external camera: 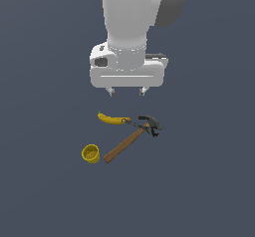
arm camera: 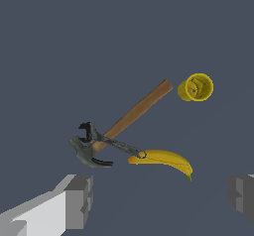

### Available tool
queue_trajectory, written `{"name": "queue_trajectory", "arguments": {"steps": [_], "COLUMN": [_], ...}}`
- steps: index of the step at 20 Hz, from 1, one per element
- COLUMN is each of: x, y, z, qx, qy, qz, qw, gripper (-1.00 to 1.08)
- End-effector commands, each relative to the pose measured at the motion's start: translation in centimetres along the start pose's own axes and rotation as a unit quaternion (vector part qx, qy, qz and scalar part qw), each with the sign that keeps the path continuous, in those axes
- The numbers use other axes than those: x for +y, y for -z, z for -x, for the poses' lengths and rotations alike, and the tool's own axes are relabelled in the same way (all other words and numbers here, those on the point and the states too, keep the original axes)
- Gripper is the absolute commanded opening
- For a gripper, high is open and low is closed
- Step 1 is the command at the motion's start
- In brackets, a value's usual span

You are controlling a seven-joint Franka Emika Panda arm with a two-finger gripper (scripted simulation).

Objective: Pick up a designated object from a clutter of objects.

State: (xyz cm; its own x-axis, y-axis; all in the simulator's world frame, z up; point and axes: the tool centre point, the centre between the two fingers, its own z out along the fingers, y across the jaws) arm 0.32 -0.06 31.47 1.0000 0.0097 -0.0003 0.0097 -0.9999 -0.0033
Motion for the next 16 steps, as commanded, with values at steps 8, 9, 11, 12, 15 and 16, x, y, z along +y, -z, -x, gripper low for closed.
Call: {"name": "queue_trajectory", "arguments": {"steps": [8, 9, 11, 12, 15, 16], "x": [-0.1, -0.1, 0.0, 0.0, -0.1, -0.1], "y": [-1.1, -1.1, -1.1, -1.1, -1.3, -1.4], "z": [-0.1, -0.1, -0.1, -0.1, -0.1, -0.1], "qx": [-0.004, -0.005, -0.005, -0.005, -0.005, -0.005], "qy": [-0.014, -0.016, -0.018, -0.018, -0.012, -0.008], "qz": [-0.008, -0.009, -0.009, -0.009, -0.008, -0.008], "qw": [0.9999, 0.9998, 0.9998, 0.9998, 0.9999, 0.9999], "gripper": [1.0, 1.0, 1.0, 1.0, 1.0, 1.0]}}
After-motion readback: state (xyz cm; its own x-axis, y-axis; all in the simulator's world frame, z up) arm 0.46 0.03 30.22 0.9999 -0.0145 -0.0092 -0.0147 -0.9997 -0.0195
